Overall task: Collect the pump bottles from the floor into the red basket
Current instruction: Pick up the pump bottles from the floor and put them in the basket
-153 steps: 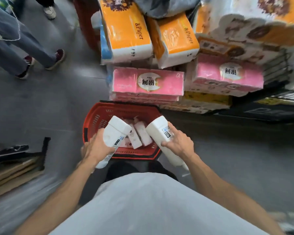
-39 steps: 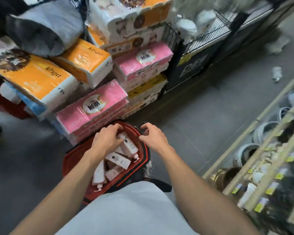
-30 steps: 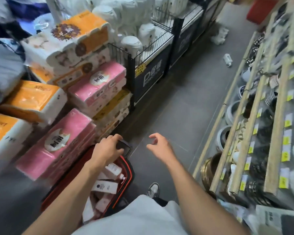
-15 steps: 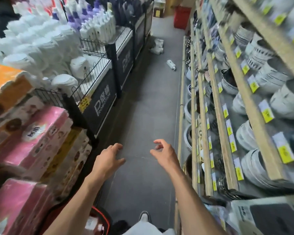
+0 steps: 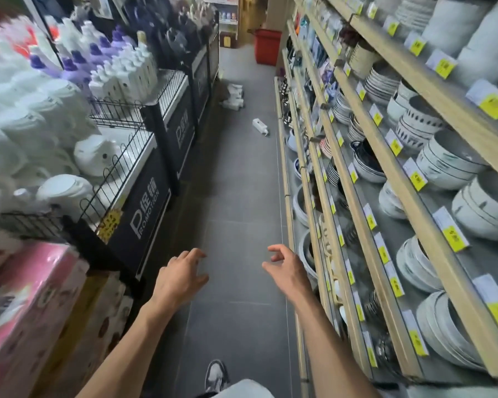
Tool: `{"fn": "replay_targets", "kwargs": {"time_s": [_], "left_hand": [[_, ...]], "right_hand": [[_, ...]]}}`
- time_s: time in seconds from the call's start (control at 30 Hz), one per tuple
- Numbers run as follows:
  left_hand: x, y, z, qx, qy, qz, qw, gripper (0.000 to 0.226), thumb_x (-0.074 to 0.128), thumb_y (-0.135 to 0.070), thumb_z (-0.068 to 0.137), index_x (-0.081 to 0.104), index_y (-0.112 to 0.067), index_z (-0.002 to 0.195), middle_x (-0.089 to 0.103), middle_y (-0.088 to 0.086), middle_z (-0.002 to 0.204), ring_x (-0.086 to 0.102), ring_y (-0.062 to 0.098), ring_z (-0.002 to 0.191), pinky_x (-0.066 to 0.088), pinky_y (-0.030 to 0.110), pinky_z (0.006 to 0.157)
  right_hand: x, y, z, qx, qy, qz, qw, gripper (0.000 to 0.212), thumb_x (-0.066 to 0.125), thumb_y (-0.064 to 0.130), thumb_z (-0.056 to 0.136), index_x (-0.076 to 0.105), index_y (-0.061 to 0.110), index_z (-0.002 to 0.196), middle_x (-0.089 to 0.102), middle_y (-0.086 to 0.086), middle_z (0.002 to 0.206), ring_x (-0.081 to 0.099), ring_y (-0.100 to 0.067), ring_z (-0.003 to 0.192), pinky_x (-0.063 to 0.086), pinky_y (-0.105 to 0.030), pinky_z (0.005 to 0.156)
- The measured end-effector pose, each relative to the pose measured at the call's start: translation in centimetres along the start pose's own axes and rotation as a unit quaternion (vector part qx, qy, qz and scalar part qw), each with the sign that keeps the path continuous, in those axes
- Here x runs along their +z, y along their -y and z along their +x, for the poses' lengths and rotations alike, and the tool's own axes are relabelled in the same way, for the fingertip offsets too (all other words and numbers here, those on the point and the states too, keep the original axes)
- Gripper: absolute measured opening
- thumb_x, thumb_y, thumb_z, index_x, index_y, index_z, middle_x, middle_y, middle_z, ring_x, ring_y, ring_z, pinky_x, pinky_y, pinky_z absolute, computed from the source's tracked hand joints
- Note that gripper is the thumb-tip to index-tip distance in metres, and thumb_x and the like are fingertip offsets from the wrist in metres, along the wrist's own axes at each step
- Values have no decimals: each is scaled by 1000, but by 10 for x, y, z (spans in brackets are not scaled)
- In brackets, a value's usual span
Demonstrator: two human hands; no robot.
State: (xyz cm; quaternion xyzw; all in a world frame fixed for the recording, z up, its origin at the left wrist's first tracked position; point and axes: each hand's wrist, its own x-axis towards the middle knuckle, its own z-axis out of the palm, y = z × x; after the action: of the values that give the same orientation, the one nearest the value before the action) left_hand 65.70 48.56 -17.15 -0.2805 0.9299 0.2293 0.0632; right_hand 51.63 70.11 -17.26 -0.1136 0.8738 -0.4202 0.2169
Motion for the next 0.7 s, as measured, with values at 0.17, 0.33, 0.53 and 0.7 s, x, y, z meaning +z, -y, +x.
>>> {"fn": "replay_targets", "kwargs": {"time_s": [0.17,0.33,0.53,0.7], "left_hand": [[-29,13,51,18,-2,20,1000,55,71,-45,88,48,-37,137,59,-6,129,57,19,121,53,45,95],[-43,16,96,34,2,21,999,55,71,-45,88,49,-35,137,59,-5,130,57,20,121,53,46,94],[-46,5,150,47,10,4,999,53,71,-42,87,50,-35,136,60,-6,131,57,20,121,53,44,95],[-56,-8,196,41,5,21,999,54,70,-45,89,49,-36,138,59,-7,131,55,19,123,51,44,97]], "right_hand": [[10,34,40,0,-17,1,1000,35,72,26,84,63,31,118,60,10,101,62,-12,90,47,-28,77],[15,52,70,3,-23,-2,1000,35,72,26,86,62,32,118,59,10,103,60,-10,90,44,-26,73],[13,58,120,14,-28,0,1000,35,72,24,87,61,32,118,57,11,103,60,-9,89,49,-29,77],[11,68,178,8,-20,10,1000,34,71,23,88,62,31,120,58,9,106,60,-11,93,50,-29,78]]}}
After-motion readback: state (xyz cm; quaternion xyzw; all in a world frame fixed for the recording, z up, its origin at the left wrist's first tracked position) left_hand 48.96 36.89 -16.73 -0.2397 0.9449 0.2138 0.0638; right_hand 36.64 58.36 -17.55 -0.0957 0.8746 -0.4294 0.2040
